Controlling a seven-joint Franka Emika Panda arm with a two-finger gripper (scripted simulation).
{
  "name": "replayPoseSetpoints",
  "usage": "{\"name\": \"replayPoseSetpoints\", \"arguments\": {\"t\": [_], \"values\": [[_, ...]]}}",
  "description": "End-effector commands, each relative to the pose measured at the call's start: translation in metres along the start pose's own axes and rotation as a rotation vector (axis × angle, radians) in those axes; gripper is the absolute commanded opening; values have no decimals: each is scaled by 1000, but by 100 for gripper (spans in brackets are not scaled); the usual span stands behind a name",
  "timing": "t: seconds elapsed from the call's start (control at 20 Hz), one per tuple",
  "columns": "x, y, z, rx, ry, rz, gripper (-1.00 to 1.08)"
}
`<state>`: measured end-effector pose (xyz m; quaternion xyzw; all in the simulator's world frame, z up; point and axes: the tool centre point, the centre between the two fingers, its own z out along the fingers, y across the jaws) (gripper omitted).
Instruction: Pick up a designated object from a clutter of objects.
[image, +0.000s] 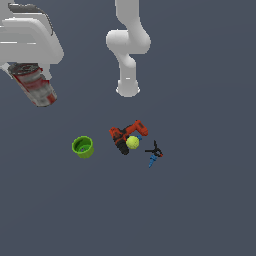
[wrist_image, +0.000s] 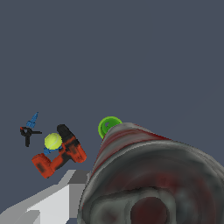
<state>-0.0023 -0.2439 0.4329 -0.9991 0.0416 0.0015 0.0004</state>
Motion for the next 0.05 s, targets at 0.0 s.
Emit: {"name": "replayPoseSetpoints", "arguments": {"t": [0.0], "values": [[1, 0, -3, -1, 3, 0, -100]]}}
